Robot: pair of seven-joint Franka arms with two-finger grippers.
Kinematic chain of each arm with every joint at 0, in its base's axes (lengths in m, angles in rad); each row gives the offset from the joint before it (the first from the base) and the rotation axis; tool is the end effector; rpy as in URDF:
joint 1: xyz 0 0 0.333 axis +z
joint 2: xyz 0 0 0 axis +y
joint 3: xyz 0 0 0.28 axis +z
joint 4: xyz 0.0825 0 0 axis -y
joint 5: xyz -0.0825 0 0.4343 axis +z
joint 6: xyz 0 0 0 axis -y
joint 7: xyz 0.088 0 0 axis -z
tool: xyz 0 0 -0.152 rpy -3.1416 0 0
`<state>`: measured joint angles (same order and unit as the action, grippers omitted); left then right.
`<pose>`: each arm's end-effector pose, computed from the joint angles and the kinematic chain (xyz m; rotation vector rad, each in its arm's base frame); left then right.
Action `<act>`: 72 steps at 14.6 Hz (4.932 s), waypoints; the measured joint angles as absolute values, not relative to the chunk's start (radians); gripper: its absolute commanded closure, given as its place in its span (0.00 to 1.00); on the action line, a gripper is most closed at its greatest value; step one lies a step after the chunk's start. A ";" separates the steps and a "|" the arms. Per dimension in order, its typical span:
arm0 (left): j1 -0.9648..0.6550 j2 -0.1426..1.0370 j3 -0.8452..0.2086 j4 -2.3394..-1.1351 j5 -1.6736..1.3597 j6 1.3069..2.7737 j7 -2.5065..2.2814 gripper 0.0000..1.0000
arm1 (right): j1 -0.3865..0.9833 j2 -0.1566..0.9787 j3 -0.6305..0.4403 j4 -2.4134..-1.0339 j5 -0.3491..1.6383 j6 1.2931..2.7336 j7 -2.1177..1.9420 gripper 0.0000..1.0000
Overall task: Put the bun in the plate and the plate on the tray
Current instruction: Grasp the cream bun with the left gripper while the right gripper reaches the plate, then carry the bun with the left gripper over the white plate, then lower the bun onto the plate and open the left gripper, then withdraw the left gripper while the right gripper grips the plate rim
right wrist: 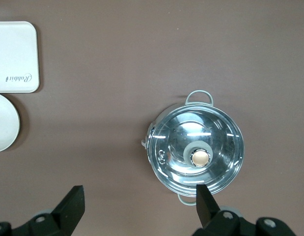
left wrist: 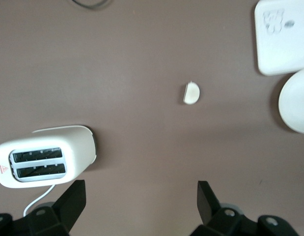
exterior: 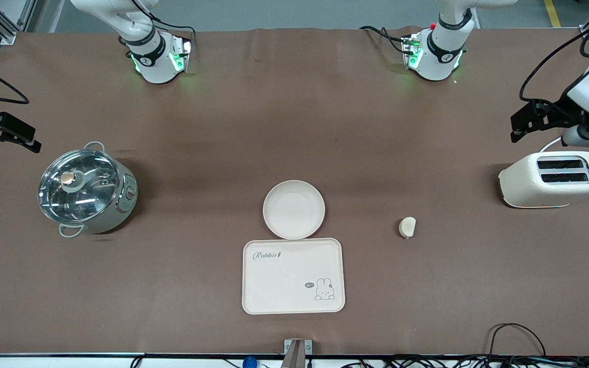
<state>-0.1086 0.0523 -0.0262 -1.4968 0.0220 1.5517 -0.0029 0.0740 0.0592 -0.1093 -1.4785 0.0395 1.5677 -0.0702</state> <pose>0.6127 -0.0794 0.5485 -3.1145 0.2049 -0.0063 0.6226 -0.0144 0.5555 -3.1093 -0.0558 -0.0498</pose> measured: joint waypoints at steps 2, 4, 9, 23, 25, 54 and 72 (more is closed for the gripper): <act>-0.120 0.086 -0.032 -1.517 0.022 1.564 -0.003 0.00 | 0.092 0.077 -0.108 -1.480 0.051 1.578 -0.070 0.00; -0.144 0.137 -0.042 -1.541 0.022 1.638 -0.025 0.00 | 0.099 0.103 -0.108 -1.483 0.095 1.593 -0.070 0.00; -0.165 0.367 -0.084 -1.631 0.021 1.974 -0.056 0.00 | 0.143 0.203 -0.106 -1.498 0.145 1.700 -0.069 0.00; -0.147 0.585 -0.124 -1.860 0.020 2.487 0.013 0.71 | 0.427 0.469 -0.099 -1.641 0.251 2.160 0.317 0.00; -0.147 0.585 -0.124 -1.862 0.020 2.495 0.014 0.78 | 0.456 0.489 -0.100 -1.690 0.297 2.229 0.342 0.00; -0.385 0.773 -0.335 -1.517 0.004 2.419 -0.922 0.00 | 0.711 0.676 -0.098 -1.793 0.409 2.624 0.468 0.44; 0.038 0.343 -0.333 -1.439 0.179 1.783 -0.245 0.00 | 0.711 0.680 -0.102 -1.751 0.425 2.629 0.497 1.00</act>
<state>0.0380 0.3430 -0.3327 -1.4385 0.1793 1.7831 -0.2449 0.7113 0.6804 -0.1019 -1.7506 0.4249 2.6292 0.4971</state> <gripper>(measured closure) 0.000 0.934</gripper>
